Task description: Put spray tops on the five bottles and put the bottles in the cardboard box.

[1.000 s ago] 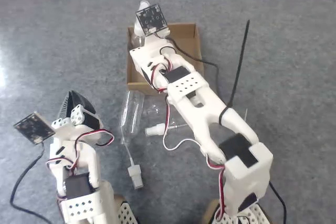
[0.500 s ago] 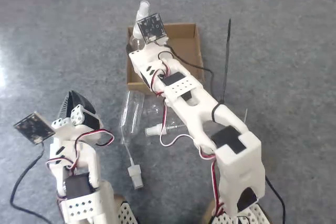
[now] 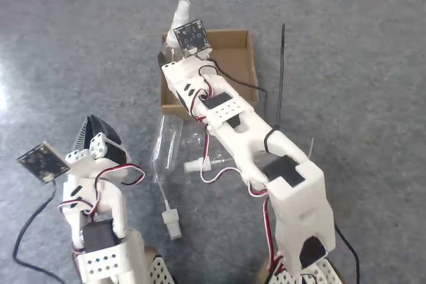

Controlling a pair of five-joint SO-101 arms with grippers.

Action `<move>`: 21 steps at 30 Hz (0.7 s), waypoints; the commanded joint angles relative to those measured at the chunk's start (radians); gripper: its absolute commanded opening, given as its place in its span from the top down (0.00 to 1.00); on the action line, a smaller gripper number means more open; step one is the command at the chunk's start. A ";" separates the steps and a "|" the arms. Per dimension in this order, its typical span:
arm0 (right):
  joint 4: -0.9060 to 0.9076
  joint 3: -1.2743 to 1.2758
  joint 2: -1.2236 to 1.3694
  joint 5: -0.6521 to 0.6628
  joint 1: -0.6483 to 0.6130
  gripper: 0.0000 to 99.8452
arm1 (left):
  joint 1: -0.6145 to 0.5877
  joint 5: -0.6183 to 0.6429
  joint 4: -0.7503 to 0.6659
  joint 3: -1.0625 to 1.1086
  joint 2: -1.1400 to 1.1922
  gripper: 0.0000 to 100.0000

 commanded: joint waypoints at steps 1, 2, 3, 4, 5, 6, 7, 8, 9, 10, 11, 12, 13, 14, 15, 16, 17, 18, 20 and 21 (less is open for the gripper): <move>-0.022 -0.063 -0.015 0.015 0.010 0.89 | -0.005 -0.006 -0.008 -0.010 -0.015 0.98; -0.022 -0.066 -0.008 0.032 0.010 0.89 | -0.005 -0.006 -0.008 -0.010 -0.015 0.98; -0.022 -0.066 -0.007 0.043 0.010 0.89 | -0.005 -0.006 -0.008 -0.010 -0.015 0.98; -0.022 -0.066 -0.007 0.048 0.012 0.89 | -0.005 -0.006 -0.008 -0.010 -0.015 0.98; -0.022 -0.066 -0.007 0.048 0.013 0.89 | -0.005 -0.006 -0.008 -0.010 -0.015 0.98; -0.021 -0.066 -0.007 0.048 0.013 0.89 | -0.005 -0.006 -0.008 -0.010 -0.015 0.98; -0.021 -0.066 -0.007 0.046 0.013 0.89 | -0.005 -0.006 -0.008 -0.010 -0.015 0.98; -0.021 -0.066 -0.007 0.046 0.013 0.89 | -0.005 -0.006 -0.008 -0.010 -0.015 0.98; -0.021 -0.066 -0.005 0.046 0.013 0.89 | -0.005 -0.006 -0.008 -0.010 -0.015 0.98; -0.021 -0.066 -0.005 0.046 0.012 0.89 | -0.005 -0.006 -0.008 -0.010 -0.015 0.98; -0.019 -0.064 -0.005 0.046 0.010 0.88 | -0.005 -0.006 -0.008 -0.010 -0.015 0.98; -0.004 -0.064 -0.005 0.046 0.010 0.88 | -0.005 -0.006 -0.008 -0.010 -0.015 0.98; 0.018 -0.068 -0.005 0.044 0.010 0.88 | -0.005 -0.006 -0.008 -0.010 -0.015 0.98; 0.030 -0.069 -0.005 0.044 0.008 0.88 | -0.005 -0.006 -0.008 -0.010 -0.015 0.98; 0.045 -0.075 -0.005 0.044 0.008 0.88 | -0.005 -0.006 -0.008 -0.010 -0.015 0.98; 0.058 -0.080 -0.005 0.043 0.008 0.88 | -0.005 -0.006 -0.008 -0.010 -0.015 0.98; 0.064 -0.081 -0.005 0.043 0.008 0.88 | -0.005 -0.006 -0.008 -0.010 -0.015 0.98; 0.065 -0.083 -0.005 0.043 0.008 0.88 | -0.005 -0.006 -0.008 -0.010 -0.015 0.98; 0.067 -0.083 -0.005 0.043 0.008 0.88 | -0.005 -0.006 -0.008 -0.010 -0.015 0.98; 0.068 -0.083 -0.005 0.043 0.007 0.88 | -0.005 -0.006 -0.008 -0.010 -0.015 0.98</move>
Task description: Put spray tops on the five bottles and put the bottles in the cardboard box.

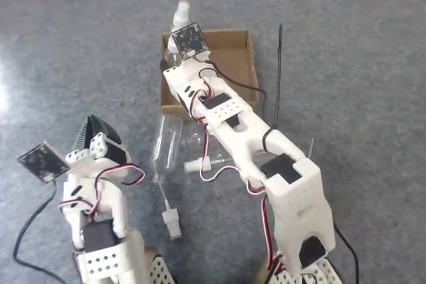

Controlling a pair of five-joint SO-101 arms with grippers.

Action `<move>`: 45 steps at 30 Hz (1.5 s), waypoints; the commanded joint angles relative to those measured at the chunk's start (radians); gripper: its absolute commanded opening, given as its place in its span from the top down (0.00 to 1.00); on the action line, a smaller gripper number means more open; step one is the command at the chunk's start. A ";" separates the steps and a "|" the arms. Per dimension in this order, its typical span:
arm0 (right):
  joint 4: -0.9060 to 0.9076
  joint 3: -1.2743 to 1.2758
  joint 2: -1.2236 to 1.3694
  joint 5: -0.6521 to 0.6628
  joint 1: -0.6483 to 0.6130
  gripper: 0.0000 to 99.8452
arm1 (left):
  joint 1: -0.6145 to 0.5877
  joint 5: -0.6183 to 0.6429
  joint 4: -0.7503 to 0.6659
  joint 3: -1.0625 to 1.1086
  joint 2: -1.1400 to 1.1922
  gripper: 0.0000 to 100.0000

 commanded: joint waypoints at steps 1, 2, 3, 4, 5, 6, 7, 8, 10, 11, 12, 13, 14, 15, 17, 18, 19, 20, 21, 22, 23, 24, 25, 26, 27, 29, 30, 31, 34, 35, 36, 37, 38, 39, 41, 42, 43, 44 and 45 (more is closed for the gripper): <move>0.012 -0.064 -0.025 0.014 0.002 0.88 | -0.005 -0.006 -0.008 -0.010 -0.015 0.98; 0.012 -0.064 -0.025 0.015 -0.001 0.88 | -0.005 -0.006 -0.008 -0.010 -0.015 0.98; 0.012 -0.064 -0.025 0.015 -0.002 0.88 | -0.005 -0.006 -0.008 -0.010 -0.015 0.98; 0.012 -0.064 -0.025 0.017 -0.004 0.88 | -0.005 -0.006 -0.008 -0.010 -0.015 0.98; 0.012 -0.064 -0.025 0.017 -0.008 0.88 | -0.005 -0.006 -0.008 -0.010 -0.015 0.98; 0.012 -0.064 -0.025 0.018 -0.010 0.88 | -0.005 -0.006 -0.008 -0.010 -0.015 0.98; 0.012 -0.064 -0.025 0.018 -0.012 0.88 | -0.005 -0.006 -0.008 -0.010 -0.015 0.98; 0.013 -0.064 -0.025 0.018 -0.013 0.88 | -0.005 -0.006 -0.008 -0.010 -0.015 0.98; 0.013 -0.064 -0.025 0.018 -0.013 0.88 | -0.005 -0.006 -0.008 -0.010 -0.015 0.98; 0.013 -0.064 -0.025 0.018 -0.013 0.88 | -0.005 -0.006 -0.008 -0.010 -0.015 0.98; 0.013 -0.064 -0.025 0.018 -0.013 0.88 | -0.005 -0.006 -0.008 -0.010 -0.015 0.98; 0.013 -0.064 -0.025 0.018 -0.013 0.88 | -0.005 -0.006 -0.008 -0.010 -0.015 0.98; 0.013 -0.064 -0.025 0.018 -0.013 0.88 | -0.005 -0.006 -0.008 -0.010 -0.015 0.98; 0.013 -0.064 -0.025 0.018 -0.013 0.88 | -0.005 -0.006 -0.008 -0.010 -0.015 0.98; 0.013 -0.064 -0.025 0.017 -0.013 0.87 | -0.005 -0.006 -0.008 -0.010 -0.015 0.98; 0.013 -0.064 -0.025 0.014 -0.013 0.85 | -0.005 -0.006 -0.008 -0.010 -0.015 0.98; 0.013 -0.063 -0.024 0.012 -0.013 0.82 | -0.005 -0.006 -0.008 -0.010 -0.015 0.98; 0.013 -0.060 -0.024 0.012 -0.013 0.80 | -0.005 -0.006 -0.008 -0.010 -0.015 0.98; 0.013 -0.060 -0.022 0.012 -0.013 0.78 | -0.005 -0.006 -0.008 -0.010 -0.015 0.99; 0.013 -0.060 -0.015 0.012 -0.013 0.77 | -0.005 -0.006 -0.008 -0.010 -0.015 0.99; 0.013 -0.064 -0.004 0.012 -0.013 0.76 | -0.005 -0.006 -0.008 -0.010 -0.015 0.99; 0.013 -0.068 0.007 0.012 -0.013 0.76 | -0.005 -0.006 -0.008 -0.010 -0.015 0.99; 0.013 -0.077 0.016 0.014 -0.015 0.76 | -0.005 -0.006 -0.008 -0.010 -0.015 0.99; 0.013 -0.084 0.028 0.014 -0.016 0.76 | -0.005 -0.006 -0.008 -0.010 -0.015 0.99; 0.013 -0.092 0.036 0.014 -0.019 0.76 | -0.005 -0.006 -0.008 -0.010 -0.015 0.99; 0.013 -0.101 0.047 0.014 -0.019 0.76 | -0.005 -0.006 -0.008 -0.010 -0.015 0.99; 0.013 -0.101 0.050 0.014 -0.021 0.76 | -0.005 -0.006 -0.008 -0.010 -0.015 0.99; 0.013 -0.101 0.050 0.014 -0.021 0.76 | -0.005 -0.006 -0.008 -0.010 -0.015 0.99; 0.013 -0.101 0.050 0.015 -0.021 0.76 | -0.005 -0.006 -0.008 -0.010 -0.015 0.99; 0.013 -0.101 0.050 0.017 -0.021 0.76 | -0.005 -0.006 -0.008 -0.010 -0.015 0.99; 0.013 -0.101 0.050 0.017 -0.021 0.76 | -0.005 -0.006 -0.008 -0.010 -0.015 0.99; 0.013 -0.101 0.050 0.017 -0.021 0.75 | -0.005 -0.006 -0.008 -0.010 -0.015 0.99; 0.013 -0.101 0.050 0.017 -0.021 0.73 | -0.005 -0.006 -0.008 -0.010 -0.015 0.99; 0.013 -0.101 0.048 0.017 -0.021 0.72 | -0.005 -0.006 -0.008 -0.010 -0.015 0.99; 0.015 -0.101 0.048 0.017 -0.021 0.70 | -0.005 -0.006 -0.008 -0.010 -0.015 0.99; 0.018 -0.101 0.048 0.017 -0.021 0.71 | -0.005 -0.006 -0.008 -0.010 -0.015 0.99; 0.033 -0.103 0.048 0.017 -0.021 0.71 | -0.005 -0.006 -0.008 -0.010 -0.015 0.99; 0.048 -0.104 0.045 0.017 -0.021 0.71 | -0.005 -0.006 -0.008 -0.010 -0.015 0.99; 0.064 -0.109 0.036 0.014 -0.021 0.71 | -0.005 -0.006 -0.008 -0.010 -0.015 0.99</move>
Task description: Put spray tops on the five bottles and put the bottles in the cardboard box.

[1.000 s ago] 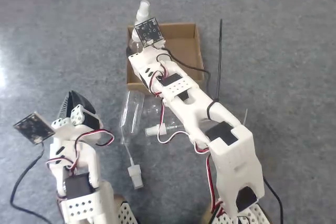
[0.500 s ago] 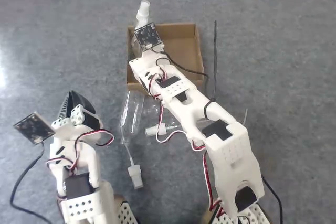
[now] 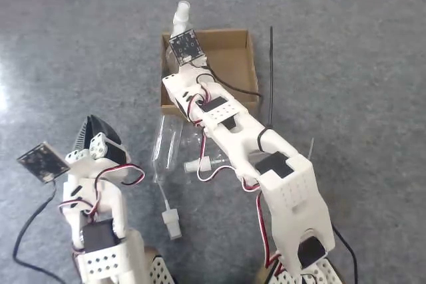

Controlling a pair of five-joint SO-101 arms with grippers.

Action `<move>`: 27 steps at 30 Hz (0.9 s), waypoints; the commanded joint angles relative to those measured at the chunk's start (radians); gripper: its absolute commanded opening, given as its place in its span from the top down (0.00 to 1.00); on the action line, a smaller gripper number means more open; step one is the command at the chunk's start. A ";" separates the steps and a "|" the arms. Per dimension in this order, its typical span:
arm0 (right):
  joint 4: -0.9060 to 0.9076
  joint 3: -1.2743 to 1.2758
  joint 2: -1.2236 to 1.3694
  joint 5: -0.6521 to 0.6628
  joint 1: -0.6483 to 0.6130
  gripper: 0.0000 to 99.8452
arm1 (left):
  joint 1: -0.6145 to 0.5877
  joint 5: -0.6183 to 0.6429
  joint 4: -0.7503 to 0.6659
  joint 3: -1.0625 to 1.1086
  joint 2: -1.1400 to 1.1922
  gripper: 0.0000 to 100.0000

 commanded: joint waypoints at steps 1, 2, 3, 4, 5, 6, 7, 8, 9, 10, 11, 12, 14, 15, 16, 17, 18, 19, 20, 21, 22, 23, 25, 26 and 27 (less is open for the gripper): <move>0.058 -0.075 -0.048 0.012 -0.008 0.71 | -0.005 -0.006 -0.008 -0.010 -0.015 0.99; 0.074 -0.077 -0.061 0.012 -0.008 0.71 | -0.005 -0.006 -0.008 -0.010 -0.015 0.99; 0.088 -0.077 -0.071 0.012 -0.007 0.71 | -0.005 -0.006 -0.008 -0.010 -0.015 0.99; 0.099 -0.074 -0.082 0.011 -0.007 0.71 | -0.005 -0.006 -0.008 -0.010 -0.015 0.99; 0.108 -0.074 -0.088 0.011 -0.005 0.71 | -0.005 -0.006 -0.008 -0.010 -0.015 0.99; 0.116 -0.074 -0.094 0.011 -0.004 0.71 | -0.005 -0.006 -0.008 -0.010 -0.015 0.99; 0.120 -0.074 -0.097 0.011 -0.004 0.71 | -0.005 -0.006 -0.008 -0.010 -0.015 0.99; 0.125 -0.074 -0.101 0.011 -0.004 0.71 | -0.005 -0.006 -0.008 -0.010 -0.015 0.99; 0.130 -0.072 -0.104 0.011 -0.004 0.71 | -0.005 -0.006 -0.008 -0.010 -0.015 0.99; 0.139 -0.072 -0.108 0.011 -0.004 0.71 | -0.005 -0.006 -0.008 -0.010 -0.015 0.99; 0.145 -0.072 -0.110 0.011 -0.004 0.71 | -0.005 -0.006 -0.008 -0.010 -0.015 0.99; 0.151 -0.072 -0.110 0.011 -0.004 0.71 | -0.005 -0.006 -0.008 -0.010 -0.015 0.99; 0.151 -0.072 -0.111 0.011 -0.004 0.71 | -0.005 -0.006 -0.008 -0.010 -0.015 0.99; 0.151 -0.072 -0.111 0.011 -0.004 0.71 | -0.005 -0.006 -0.008 -0.010 -0.015 0.99; 0.151 -0.072 -0.111 0.011 -0.004 0.71 | -0.005 -0.006 -0.008 -0.010 -0.015 0.99; 0.151 -0.072 -0.111 0.011 -0.004 0.71 | -0.005 -0.006 -0.008 -0.010 -0.015 0.99; 0.151 -0.072 -0.113 0.011 -0.004 0.71 | -0.005 -0.006 -0.008 -0.010 -0.015 0.99; 0.151 -0.072 -0.120 0.011 -0.004 0.71 | -0.005 -0.006 -0.008 -0.010 -0.015 0.99; 0.151 -0.066 -0.130 0.011 -0.004 0.71 | -0.005 -0.006 -0.008 -0.010 -0.015 0.99; 0.151 -0.054 -0.142 0.011 -0.004 0.71 | -0.005 -0.006 -0.008 -0.010 -0.015 0.99; 0.151 -0.038 -0.159 0.011 -0.005 0.71 | -0.005 -0.006 -0.008 -0.010 -0.015 0.99; 0.151 -0.025 -0.177 0.012 -0.007 0.71 | -0.003 -0.006 -0.008 -0.010 -0.015 0.99; 0.148 0.015 -0.216 0.012 -0.007 0.71 | -0.003 -0.006 -0.008 -0.010 -0.015 0.99; 0.148 0.032 -0.236 0.012 -0.007 0.71 | -0.003 -0.006 -0.008 -0.010 -0.015 0.99; 0.148 0.048 -0.252 0.012 -0.008 0.71 | -0.003 -0.006 -0.008 -0.010 -0.015 0.99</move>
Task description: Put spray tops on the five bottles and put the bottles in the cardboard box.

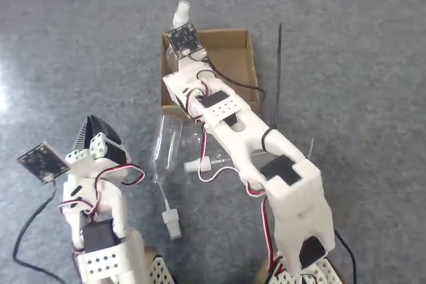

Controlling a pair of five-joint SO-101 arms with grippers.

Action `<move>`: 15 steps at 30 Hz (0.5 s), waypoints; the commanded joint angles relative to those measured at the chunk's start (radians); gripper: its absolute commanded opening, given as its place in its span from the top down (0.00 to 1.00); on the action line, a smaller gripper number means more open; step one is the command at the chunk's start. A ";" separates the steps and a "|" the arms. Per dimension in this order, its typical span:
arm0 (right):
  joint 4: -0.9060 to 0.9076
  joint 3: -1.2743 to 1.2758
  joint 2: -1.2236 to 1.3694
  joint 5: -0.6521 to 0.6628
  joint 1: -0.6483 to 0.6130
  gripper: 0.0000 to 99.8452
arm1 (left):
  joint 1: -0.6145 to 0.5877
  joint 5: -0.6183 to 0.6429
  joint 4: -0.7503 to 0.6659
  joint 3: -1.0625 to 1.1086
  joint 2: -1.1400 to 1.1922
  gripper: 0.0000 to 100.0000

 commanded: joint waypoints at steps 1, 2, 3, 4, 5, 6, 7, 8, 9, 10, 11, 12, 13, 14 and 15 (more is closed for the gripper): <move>0.001 0.031 -0.137 0.012 -0.008 0.71 | -0.003 -0.006 -0.008 -0.010 -0.015 0.99; 0.002 0.040 -0.147 0.012 -0.008 0.71 | -0.003 -0.006 -0.008 -0.010 -0.015 0.99; 0.002 0.049 -0.156 0.012 -0.008 0.71 | -0.003 -0.006 -0.008 -0.010 -0.015 0.99; 0.002 0.057 -0.160 0.012 -0.008 0.71 | -0.003 -0.006 -0.008 -0.010 -0.015 0.99; 0.002 0.064 -0.165 0.012 -0.008 0.71 | -0.003 -0.006 -0.008 -0.010 -0.015 0.99; 0.002 0.071 -0.171 0.012 -0.008 0.71 | -0.003 -0.006 -0.008 -0.010 -0.015 0.99; 0.002 0.075 -0.173 0.012 -0.008 0.71 | -0.003 -0.006 -0.008 -0.010 -0.015 0.99; 0.002 0.078 -0.173 0.012 -0.008 0.71 | -0.003 -0.006 -0.008 -0.010 -0.015 0.99; 0.004 0.078 -0.173 0.012 -0.008 0.71 | -0.003 -0.006 -0.008 -0.010 -0.015 0.99; 0.004 0.080 -0.173 0.012 -0.008 0.71 | -0.003 -0.006 -0.008 -0.010 -0.015 0.99; 0.004 0.081 -0.173 0.012 -0.008 0.71 | -0.003 -0.006 -0.008 -0.010 -0.015 0.99; 0.007 0.081 -0.173 0.014 -0.008 0.71 | -0.003 -0.006 -0.008 -0.010 -0.015 0.99; 0.021 0.083 -0.173 0.015 -0.008 0.71 | -0.003 -0.006 -0.008 -0.010 -0.015 0.99; 0.042 0.083 -0.177 0.015 -0.008 0.71 | -0.003 -0.006 -0.008 -0.010 -0.015 0.99; 0.065 0.084 -0.189 0.015 -0.008 0.71 | -0.003 -0.006 -0.008 -0.010 -0.015 0.99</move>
